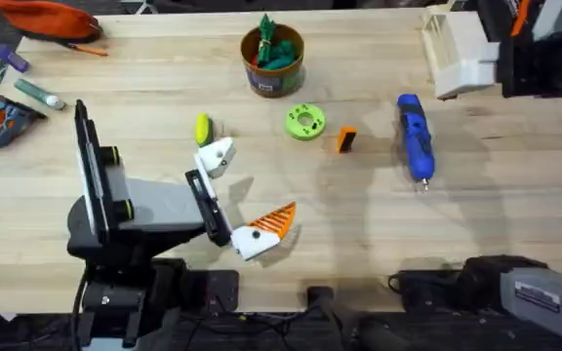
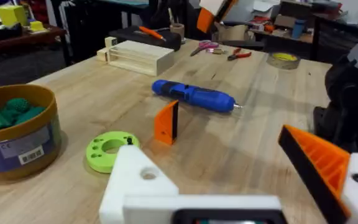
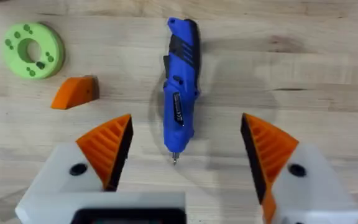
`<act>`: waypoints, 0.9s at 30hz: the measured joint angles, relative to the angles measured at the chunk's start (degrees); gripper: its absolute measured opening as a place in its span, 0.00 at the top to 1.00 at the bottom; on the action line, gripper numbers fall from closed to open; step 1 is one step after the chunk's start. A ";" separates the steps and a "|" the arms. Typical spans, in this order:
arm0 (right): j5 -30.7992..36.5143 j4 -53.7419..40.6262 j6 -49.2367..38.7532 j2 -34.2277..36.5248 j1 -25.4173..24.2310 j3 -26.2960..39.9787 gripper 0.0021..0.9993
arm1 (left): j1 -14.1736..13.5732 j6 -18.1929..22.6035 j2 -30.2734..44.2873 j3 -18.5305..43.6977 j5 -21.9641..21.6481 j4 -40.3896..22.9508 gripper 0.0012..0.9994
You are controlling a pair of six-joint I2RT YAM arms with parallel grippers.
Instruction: Pick up the gripper from the table and insert it into the empty holder that is missing its gripper. Then pick up a screw, insert it into the mounting hole, and use the screwdriver to tighten it. Finally, clean up the table by picking up the vegetable and placing it into the bucket.
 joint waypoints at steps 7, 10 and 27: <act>0.00 0.00 0.84 0.00 0.00 0.00 0.01 | 0.00 0.00 0.00 0.00 0.01 0.00 0.01; 0.06 -0.98 3.18 0.00 0.33 0.00 0.01 | 0.00 0.00 0.00 0.00 0.00 0.00 0.01; 8.01 -4.47 30.45 0.00 25.33 2.62 0.01 | 0.00 0.00 0.00 0.00 0.00 0.00 0.01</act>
